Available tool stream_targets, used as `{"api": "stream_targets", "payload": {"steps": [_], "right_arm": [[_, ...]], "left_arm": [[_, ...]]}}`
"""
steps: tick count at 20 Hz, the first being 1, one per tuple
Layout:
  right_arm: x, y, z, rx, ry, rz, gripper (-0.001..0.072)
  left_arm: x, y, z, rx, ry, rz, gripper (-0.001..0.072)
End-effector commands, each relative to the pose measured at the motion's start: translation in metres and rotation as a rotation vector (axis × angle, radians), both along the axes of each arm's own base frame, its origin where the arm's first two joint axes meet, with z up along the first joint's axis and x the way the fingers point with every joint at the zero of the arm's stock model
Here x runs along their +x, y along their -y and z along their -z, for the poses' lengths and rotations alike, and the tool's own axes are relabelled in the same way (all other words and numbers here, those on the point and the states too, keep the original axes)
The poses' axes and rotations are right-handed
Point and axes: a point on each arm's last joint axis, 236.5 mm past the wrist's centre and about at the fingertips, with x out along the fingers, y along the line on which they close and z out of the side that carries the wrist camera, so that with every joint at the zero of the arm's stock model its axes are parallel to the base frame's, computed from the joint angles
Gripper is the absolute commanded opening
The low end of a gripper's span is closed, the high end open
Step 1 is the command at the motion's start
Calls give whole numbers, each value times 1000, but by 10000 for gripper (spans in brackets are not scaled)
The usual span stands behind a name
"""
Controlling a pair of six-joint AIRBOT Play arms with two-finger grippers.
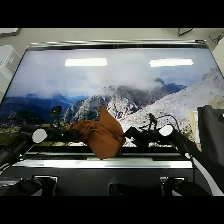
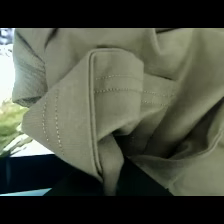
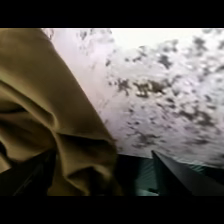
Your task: Fold the clothes and pants, and hang the long-sleeved shirts on hangers.
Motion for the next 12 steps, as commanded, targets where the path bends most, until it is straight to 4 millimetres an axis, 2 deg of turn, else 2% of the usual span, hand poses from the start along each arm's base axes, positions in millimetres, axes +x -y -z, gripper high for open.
{"api": "stream_targets", "payload": {"steps": [1, 3, 4, 5, 6, 8, 9, 10, 11, 12], "right_arm": [[12, -25, 8, 58, -4, 49, 678], [18, -30, 7, 94, -29, 98, 651], [20, -32, 5, 107, -34, 112, 449], [18, -34, 3, 116, -38, 104, 200], [17, -37, -2, 126, -25, 66, 39], [26, -38, -21, 124, 84, -46, 35], [41, -30, -38, 107, 148, -73, 35], [62, -16, -61, 82, 224, -79, 35], [87, 3, -92, 48, 316, -70, 35], [114, 30, -138, 2, 447, -54, 35]], "left_arm": [[-9, -3, 2, 14, -33, 22, 35], [-10, -3, 3, 17, -39, 24, 34], [-10, -3, 3, 17, -39, 24, 35], [-10, -3, 3, 17, -39, 24, 35], [-10, -3, 2, 16, -38, 24, 35], [-1, -2, -8, 15, 0, 49, 34], [9, 0, -22, 15, 50, 87, 35], [22, 0, -43, 15, 109, 116, 35], [39, -4, -73, 20, 189, 131, 34], [59, -13, -111, 24, 284, 110, 34]]}}
